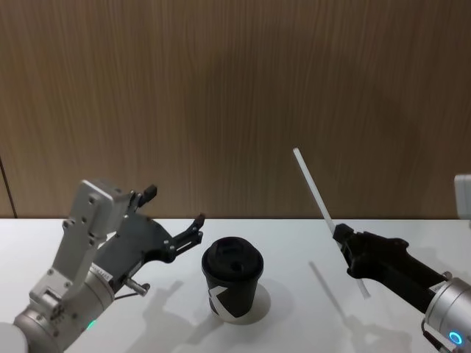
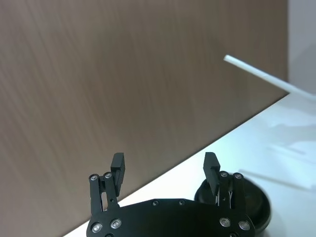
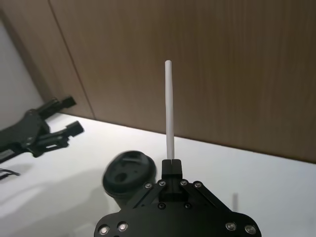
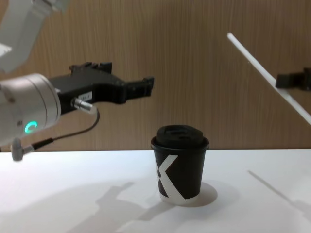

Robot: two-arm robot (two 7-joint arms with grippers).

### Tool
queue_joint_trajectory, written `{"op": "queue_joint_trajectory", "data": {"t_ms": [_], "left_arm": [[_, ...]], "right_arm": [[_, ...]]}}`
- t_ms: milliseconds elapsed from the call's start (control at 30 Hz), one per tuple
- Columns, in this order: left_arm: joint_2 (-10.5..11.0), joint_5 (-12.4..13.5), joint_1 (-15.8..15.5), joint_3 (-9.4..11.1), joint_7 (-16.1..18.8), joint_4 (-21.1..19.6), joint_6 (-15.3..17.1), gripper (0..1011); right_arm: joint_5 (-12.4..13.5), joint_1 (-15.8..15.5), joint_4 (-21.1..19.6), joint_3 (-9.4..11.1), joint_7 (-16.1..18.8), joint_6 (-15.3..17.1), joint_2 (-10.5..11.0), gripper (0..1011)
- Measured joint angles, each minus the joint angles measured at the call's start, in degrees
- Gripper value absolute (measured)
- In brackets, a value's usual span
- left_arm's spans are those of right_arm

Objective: Pick up the straw with one hand, pass it to the other hand, and insert it into the cup.

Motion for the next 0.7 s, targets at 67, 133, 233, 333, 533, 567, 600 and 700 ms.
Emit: {"op": "queue_joint_trajectory", "data": {"t_ms": [67,133,233,333,533,567,600,700], "left_arm": [[0.1,-0.9,-0.2,-0.3,-1.1,-0.4,0.0,1003],[0.2,-2.4,-0.5,-0.7,-2.7,-0.9,0.0,1003],[0.3,-4.4,-0.7,-1.3,-4.6,-1.4,0.1,1003],[0.3,-6.6,-0.8,-2.1,-6.6,-1.9,0.2,1003],[0.4,-11.7,-1.0,-3.5,-10.8,-2.7,0.6,1003],[0.5,-12.4,-1.0,-3.6,-11.4,-2.7,0.6,1003],[0.5,-13.0,-1.0,-3.8,-11.9,-2.8,0.7,1003],[0.6,-15.8,-1.0,-4.3,-14.1,-2.9,1.0,1003]], "right_arm": [[1.3,0.0,-0.2,0.1,1.6,-1.1,-0.1,0],[2.3,0.1,-0.4,0.1,3.1,-2.0,-0.1,0],[3.8,0.1,-0.6,0.0,5.2,-3.2,-0.2,0],[4.8,0.1,-0.8,-0.2,6.6,-3.9,-0.1,0],[7.6,0.0,-1.2,-0.9,11.0,-6.0,0.1,0],[7.8,0.0,-1.3,-0.9,11.4,-6.2,0.2,0],[8.1,-0.1,-1.3,-1.0,11.9,-6.5,0.2,0],[9.2,-0.2,-1.3,-1.3,13.7,-7.3,0.3,0]]}}
